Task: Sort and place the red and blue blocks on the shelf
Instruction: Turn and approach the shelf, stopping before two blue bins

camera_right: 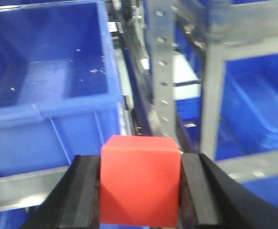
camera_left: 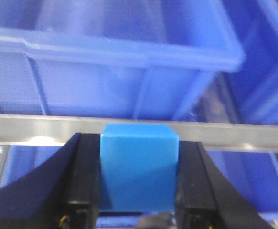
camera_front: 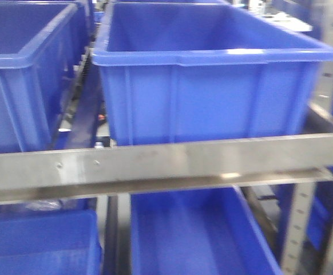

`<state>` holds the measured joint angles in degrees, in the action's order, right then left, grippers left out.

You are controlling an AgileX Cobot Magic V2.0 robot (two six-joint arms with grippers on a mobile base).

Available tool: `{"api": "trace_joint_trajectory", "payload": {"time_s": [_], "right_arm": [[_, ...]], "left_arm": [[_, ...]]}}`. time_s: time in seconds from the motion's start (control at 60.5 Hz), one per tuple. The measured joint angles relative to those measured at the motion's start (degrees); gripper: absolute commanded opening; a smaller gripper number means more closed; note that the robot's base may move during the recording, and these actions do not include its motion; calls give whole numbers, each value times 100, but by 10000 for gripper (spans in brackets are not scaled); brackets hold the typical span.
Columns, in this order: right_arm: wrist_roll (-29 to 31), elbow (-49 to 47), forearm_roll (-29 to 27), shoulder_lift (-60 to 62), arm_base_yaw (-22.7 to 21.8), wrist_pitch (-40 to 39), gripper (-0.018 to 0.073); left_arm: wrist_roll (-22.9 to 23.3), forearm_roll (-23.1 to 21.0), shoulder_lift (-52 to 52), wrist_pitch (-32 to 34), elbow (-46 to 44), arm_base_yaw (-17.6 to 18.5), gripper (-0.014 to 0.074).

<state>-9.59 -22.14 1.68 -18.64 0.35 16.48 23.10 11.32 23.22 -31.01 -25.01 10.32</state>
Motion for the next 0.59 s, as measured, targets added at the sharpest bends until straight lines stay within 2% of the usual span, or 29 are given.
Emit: {"api": "trace_joint_trajectory", "payload": {"time_s": [0.595], "right_arm": [[0, 0, 0, 0, 0, 0, 57]], "left_arm": [[0, 0, 0, 0, 0, 0, 124]]}}
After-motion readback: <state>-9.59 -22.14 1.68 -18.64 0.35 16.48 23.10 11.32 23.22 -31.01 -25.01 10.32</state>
